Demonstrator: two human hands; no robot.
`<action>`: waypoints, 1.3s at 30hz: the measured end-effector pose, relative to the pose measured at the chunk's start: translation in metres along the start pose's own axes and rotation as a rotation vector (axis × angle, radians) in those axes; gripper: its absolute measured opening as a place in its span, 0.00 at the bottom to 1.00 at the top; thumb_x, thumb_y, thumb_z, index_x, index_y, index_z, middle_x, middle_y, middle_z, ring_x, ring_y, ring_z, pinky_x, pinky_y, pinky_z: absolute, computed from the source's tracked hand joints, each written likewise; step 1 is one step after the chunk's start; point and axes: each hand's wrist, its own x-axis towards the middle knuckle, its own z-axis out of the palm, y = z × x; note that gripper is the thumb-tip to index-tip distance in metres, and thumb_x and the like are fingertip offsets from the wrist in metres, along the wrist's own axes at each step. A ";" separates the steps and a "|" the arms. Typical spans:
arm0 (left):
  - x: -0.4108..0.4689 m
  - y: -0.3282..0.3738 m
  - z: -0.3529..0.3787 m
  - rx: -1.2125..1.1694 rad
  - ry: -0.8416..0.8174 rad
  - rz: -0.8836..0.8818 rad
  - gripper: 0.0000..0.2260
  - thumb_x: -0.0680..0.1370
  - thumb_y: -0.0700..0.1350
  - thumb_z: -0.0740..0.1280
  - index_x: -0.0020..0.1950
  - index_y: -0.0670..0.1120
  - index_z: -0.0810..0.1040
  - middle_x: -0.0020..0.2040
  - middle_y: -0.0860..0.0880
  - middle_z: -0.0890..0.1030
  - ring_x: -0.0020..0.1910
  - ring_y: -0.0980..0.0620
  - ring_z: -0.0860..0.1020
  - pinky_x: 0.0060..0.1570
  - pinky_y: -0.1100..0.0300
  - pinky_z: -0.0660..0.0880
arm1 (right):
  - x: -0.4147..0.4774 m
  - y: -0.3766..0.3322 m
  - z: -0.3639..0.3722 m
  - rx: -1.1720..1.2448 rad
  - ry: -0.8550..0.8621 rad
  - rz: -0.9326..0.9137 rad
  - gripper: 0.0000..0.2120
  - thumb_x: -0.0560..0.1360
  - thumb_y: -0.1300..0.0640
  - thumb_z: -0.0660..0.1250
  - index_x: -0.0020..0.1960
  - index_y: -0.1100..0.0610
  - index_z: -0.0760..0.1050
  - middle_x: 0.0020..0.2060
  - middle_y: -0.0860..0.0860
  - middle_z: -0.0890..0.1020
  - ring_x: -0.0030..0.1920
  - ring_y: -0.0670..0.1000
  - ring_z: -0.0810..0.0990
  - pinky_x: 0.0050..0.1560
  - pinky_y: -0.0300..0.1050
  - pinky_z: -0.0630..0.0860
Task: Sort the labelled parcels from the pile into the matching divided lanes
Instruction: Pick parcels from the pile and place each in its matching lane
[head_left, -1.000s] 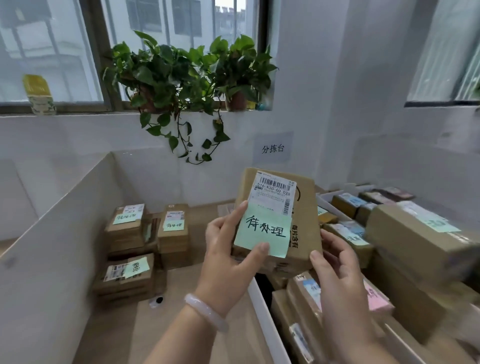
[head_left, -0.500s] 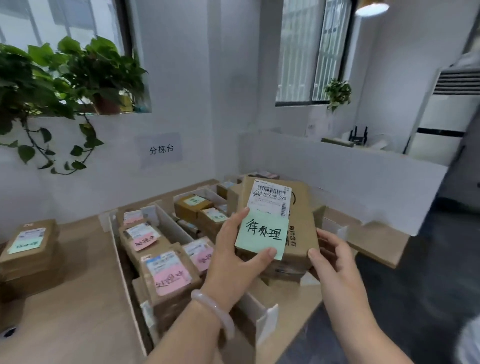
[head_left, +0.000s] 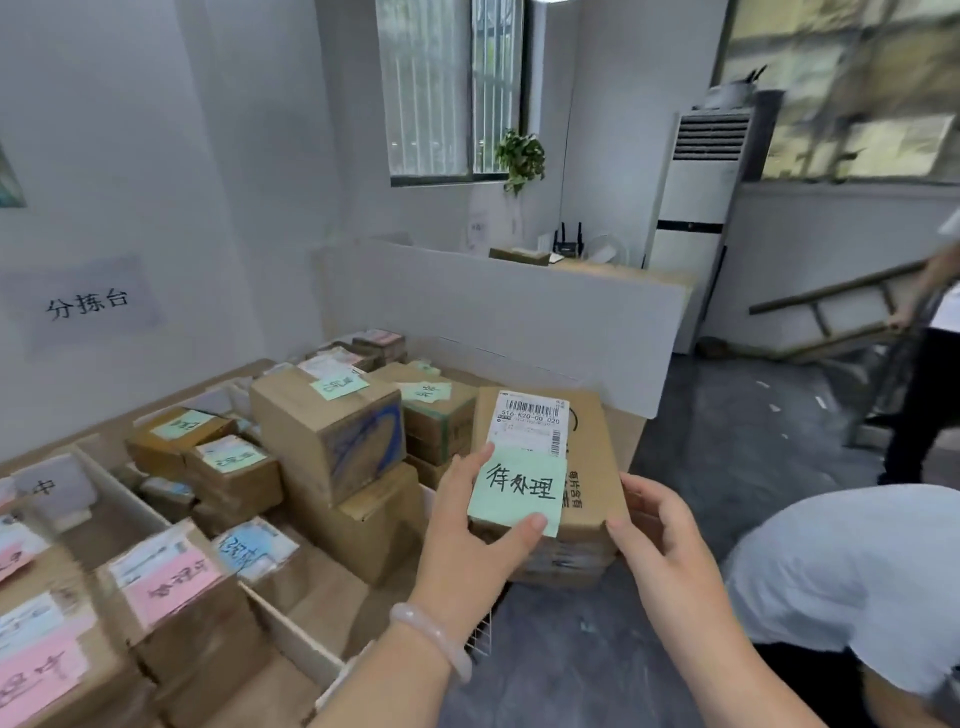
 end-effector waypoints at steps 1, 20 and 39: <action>0.010 -0.005 0.007 -0.006 -0.011 -0.004 0.30 0.70 0.48 0.78 0.65 0.69 0.69 0.68 0.59 0.72 0.71 0.58 0.67 0.71 0.53 0.68 | 0.011 0.006 -0.003 -0.011 0.005 0.004 0.15 0.76 0.58 0.68 0.58 0.42 0.76 0.57 0.42 0.79 0.56 0.39 0.78 0.53 0.40 0.76; 0.230 -0.113 0.082 -0.153 -0.054 -0.099 0.28 0.70 0.46 0.78 0.62 0.68 0.71 0.64 0.59 0.76 0.63 0.61 0.75 0.56 0.62 0.78 | 0.245 0.077 0.016 -0.292 0.020 0.078 0.16 0.77 0.53 0.67 0.63 0.40 0.72 0.61 0.41 0.76 0.56 0.34 0.75 0.44 0.29 0.73; 0.409 -0.182 0.193 -0.063 0.371 -0.252 0.32 0.59 0.63 0.78 0.60 0.73 0.71 0.69 0.53 0.72 0.65 0.48 0.75 0.58 0.48 0.79 | 0.521 0.164 0.002 -0.196 -0.437 0.080 0.15 0.77 0.51 0.66 0.60 0.35 0.71 0.58 0.34 0.75 0.55 0.32 0.74 0.51 0.36 0.73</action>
